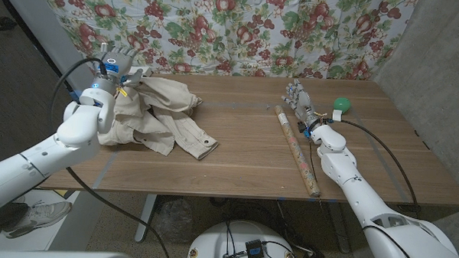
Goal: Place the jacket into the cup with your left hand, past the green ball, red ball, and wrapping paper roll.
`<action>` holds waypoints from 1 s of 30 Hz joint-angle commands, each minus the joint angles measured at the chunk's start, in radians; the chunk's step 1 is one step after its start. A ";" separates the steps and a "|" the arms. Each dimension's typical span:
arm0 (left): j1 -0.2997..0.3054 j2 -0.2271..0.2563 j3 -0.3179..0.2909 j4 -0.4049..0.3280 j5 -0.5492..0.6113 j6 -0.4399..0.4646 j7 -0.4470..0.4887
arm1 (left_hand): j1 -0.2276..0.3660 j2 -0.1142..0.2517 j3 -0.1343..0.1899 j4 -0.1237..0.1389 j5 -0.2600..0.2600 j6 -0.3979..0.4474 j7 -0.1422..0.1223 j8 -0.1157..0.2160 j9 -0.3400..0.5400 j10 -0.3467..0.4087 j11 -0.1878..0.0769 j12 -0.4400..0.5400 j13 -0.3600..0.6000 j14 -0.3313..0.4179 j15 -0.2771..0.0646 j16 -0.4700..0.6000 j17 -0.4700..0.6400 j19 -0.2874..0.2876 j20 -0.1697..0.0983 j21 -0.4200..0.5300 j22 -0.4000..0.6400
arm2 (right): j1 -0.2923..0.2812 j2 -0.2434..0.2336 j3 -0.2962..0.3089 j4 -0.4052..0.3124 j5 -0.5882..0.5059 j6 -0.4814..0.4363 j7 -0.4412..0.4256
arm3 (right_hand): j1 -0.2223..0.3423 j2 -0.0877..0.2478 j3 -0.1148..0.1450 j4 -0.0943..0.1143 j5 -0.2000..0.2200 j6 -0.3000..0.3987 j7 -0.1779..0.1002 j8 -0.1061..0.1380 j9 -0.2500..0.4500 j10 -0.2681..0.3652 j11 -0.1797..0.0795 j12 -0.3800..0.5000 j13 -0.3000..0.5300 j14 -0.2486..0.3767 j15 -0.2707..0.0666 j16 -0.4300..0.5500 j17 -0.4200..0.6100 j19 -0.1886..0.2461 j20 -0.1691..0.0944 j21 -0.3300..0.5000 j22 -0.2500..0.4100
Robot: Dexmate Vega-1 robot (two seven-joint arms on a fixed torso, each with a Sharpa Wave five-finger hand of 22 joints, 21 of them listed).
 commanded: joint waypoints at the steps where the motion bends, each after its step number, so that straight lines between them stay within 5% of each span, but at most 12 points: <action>1: 0.029 0.015 -0.034 -0.028 -0.045 0.020 0.043 | -0.017 0.003 -0.008 -0.001 0.003 0.003 0.008 0.006 -0.001 -0.003 0.004 0.006 -0.001 0.002 -0.002 0.007 -0.003 -0.008 0.004 -0.008 0.003 | -0.005 0.001 0.000 -0.006 0.001 0.000 0.000 | 0.005 0.021 -0.003 0.000 0.005 0.000 0.003 -0.003 0.005 -0.005 0.005 0.000 0.003 -0.002 0.002 -0.003 0.002 0.001 -0.006 0.002 0.006; 30: 0.058 0.040 -0.100 -0.069 -0.144 -0.004 0.121 | -0.058 0.014 -0.029 -0.009 0.014 -0.003 0.008 0.007 -0.022 -0.006 0.012 0.010 -0.022 0.007 -0.006 0.010 -0.027 -0.007 0.004 -0.035 0.005 | -0.035 -0.004 0.005 -0.064 -0.003 -0.017 -0.017 | 0.005 0.020 -0.005 0.000 0.006 0.001 0.003 -0.002 0.005 -0.005 0.005 0.000 0.003 -0.002 0.001 -0.002 0.002 0.002 -0.006 0.002 0.006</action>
